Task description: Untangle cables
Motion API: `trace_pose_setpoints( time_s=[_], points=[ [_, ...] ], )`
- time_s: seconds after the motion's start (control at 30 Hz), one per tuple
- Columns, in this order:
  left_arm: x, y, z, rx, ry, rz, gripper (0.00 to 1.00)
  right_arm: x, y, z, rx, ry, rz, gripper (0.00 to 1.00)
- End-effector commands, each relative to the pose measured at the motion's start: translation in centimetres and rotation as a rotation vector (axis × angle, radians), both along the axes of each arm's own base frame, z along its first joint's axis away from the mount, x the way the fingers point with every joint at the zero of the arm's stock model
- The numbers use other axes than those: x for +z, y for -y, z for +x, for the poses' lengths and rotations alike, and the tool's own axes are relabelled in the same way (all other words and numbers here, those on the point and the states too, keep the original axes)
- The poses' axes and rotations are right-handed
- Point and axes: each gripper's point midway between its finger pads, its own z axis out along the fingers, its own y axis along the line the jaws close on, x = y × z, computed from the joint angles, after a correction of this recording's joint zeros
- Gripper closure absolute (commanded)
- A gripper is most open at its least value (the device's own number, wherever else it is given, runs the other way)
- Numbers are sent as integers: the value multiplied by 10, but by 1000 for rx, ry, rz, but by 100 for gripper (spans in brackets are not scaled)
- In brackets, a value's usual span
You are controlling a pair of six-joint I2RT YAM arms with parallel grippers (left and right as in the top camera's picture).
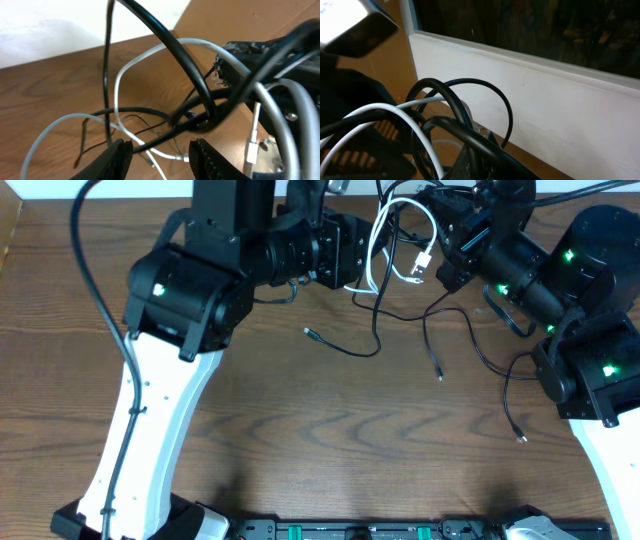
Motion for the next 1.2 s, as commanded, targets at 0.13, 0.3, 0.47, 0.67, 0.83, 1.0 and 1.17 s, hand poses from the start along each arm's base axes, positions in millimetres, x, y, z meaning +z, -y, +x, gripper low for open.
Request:
trace_pose_setpoints(
  time_s=[0.13,0.3,0.47,0.67,0.83,1.0,1.17],
  points=[
    [12,11,-5,-53,17,-49,59,9,0,-5,10,11,22,99],
    [14,12,-5,-54,24,-52,92,7,0,-6,11,4,20,99],
    [18,12,-2,-52,44,-59,92,6,-3,-9,37,-3,18,99],
    [17,2,5,-29,62,-42,92,5,2,-4,-2,0,14,99],
    [16,-2,8,-17,62,-42,93,5,1,-4,4,-1,14,99],
    [17,0,6,-30,60,-47,92,5,0,-5,14,1,15,99],
    [20,15,-7,-111,90,-49,76,5,0,-4,13,1,15,99]
  ],
)
